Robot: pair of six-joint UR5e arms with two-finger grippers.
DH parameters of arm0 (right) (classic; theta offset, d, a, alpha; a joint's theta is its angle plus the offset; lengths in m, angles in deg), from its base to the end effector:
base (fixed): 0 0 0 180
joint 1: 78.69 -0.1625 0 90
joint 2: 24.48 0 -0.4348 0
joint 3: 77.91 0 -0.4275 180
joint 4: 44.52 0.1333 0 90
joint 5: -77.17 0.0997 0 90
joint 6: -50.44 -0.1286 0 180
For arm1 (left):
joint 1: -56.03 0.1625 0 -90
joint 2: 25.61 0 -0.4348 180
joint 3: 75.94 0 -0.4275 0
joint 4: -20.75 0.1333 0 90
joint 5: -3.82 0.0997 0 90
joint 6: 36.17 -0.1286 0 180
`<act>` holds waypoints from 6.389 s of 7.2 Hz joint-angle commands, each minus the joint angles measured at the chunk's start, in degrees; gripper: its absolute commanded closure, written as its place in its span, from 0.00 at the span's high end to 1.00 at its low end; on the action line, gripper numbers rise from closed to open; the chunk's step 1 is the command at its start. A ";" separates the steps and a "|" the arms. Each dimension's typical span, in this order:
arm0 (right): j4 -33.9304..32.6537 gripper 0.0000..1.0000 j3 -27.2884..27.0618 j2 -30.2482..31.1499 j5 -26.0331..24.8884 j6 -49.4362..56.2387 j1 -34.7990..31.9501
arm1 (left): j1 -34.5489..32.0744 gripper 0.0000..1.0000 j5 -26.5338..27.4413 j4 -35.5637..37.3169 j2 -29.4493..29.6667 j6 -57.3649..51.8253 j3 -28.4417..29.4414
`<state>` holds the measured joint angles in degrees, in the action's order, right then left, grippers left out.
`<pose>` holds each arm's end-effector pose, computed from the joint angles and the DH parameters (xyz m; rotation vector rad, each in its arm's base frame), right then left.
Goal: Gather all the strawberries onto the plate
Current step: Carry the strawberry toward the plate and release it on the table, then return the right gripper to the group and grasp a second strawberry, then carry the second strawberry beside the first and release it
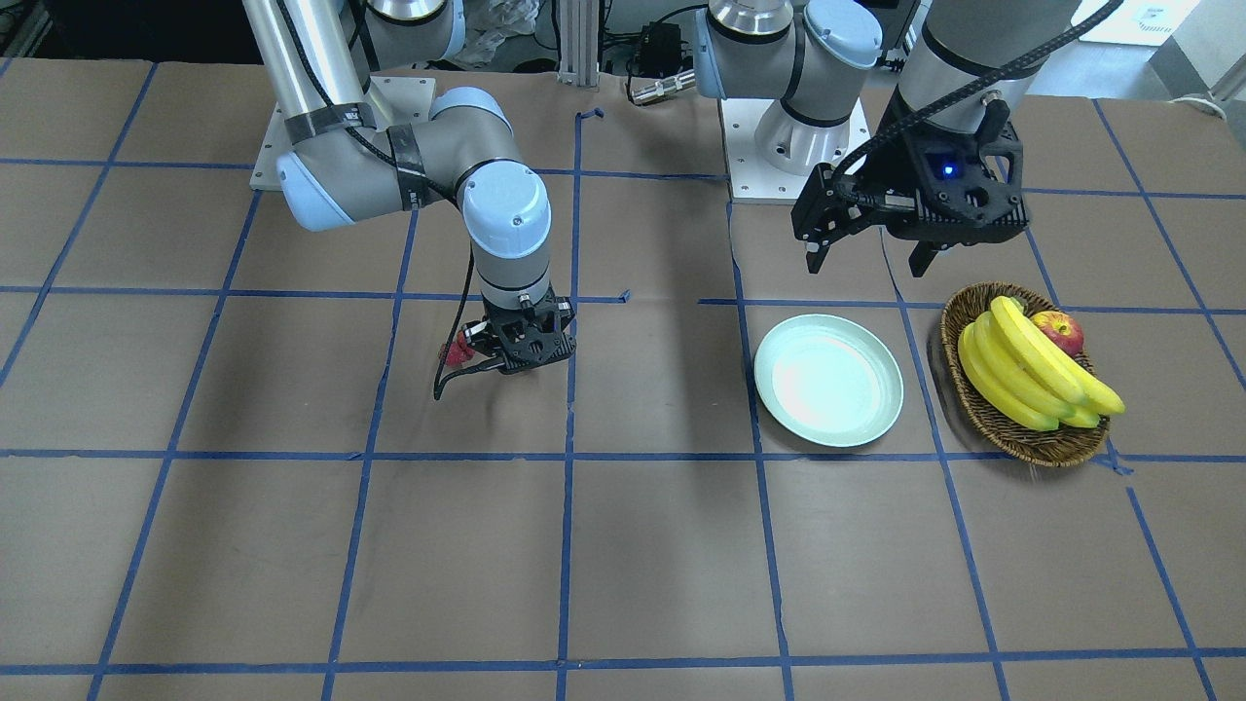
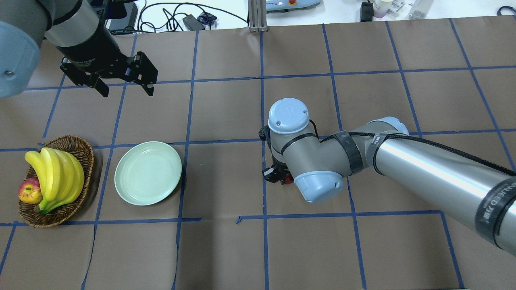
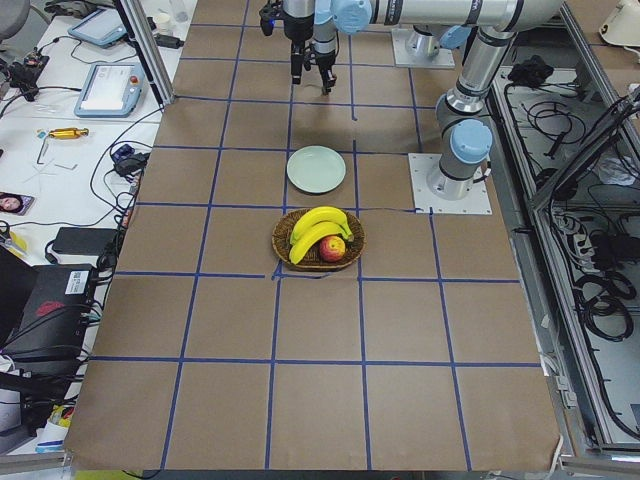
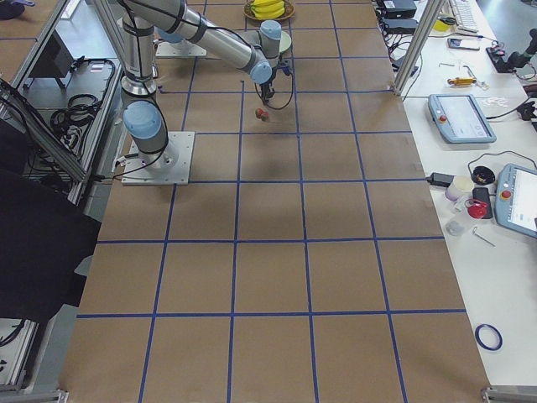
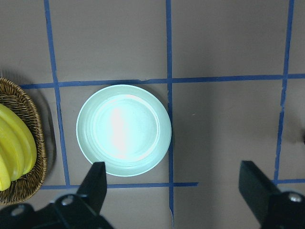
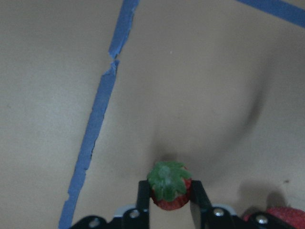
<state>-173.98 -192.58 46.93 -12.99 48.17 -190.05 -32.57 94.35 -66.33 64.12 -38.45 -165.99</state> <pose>0.3208 -0.4553 0.1467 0.5181 -3.0804 -0.1005 -0.1191 -0.5351 0.4760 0.0236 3.1293 -0.0853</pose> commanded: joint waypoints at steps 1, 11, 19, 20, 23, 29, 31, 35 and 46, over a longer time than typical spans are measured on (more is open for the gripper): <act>-0.44 0.00 3.11 0.66 0.16 -0.97 0.00 | 0.00 1.00 -0.01 -0.02 0.01 0.09 -0.04; 1.31 1.00 15.71 -8.05 2.28 -12.32 -8.09 | -0.09 1.00 -0.18 -0.02 0.27 1.06 -0.04; 8.73 1.00 1.30 3.65 -8.81 -13.46 12.31 | -0.09 1.00 0.08 -0.02 0.01 0.79 -1.18; 7.83 1.00 0.08 3.65 -6.28 -18.51 12.22 | -0.09 1.00 0.08 -0.02 0.01 0.62 -1.18; 0.13 1.00 -6.41 3.56 -2.83 -28.47 11.96 | -0.09 1.00 -0.01 -0.02 -0.17 0.88 -1.27; -7.03 0.36 -8.46 3.12 2.97 -33.50 12.04 | -0.18 1.00 -0.18 -0.02 -0.17 1.06 -1.62; -6.77 0.16 -8.29 3.13 2.71 -33.59 12.04 | -0.18 1.00 -0.27 -0.02 -0.17 1.06 -1.62; 2.41 0.10 3.35 3.31 3.14 -33.58 11.44 | -0.18 1.00 -0.27 0.07 -0.17 1.06 -1.62; 0.51 1.00 14.30 -7.09 6.05 -32.97 -4.22 | -0.18 1.00 -0.27 0.16 -0.08 1.06 -1.53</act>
<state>-174.90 -178.09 38.06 -6.30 15.17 -194.34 -32.74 94.08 -66.17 64.05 -37.39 -167.52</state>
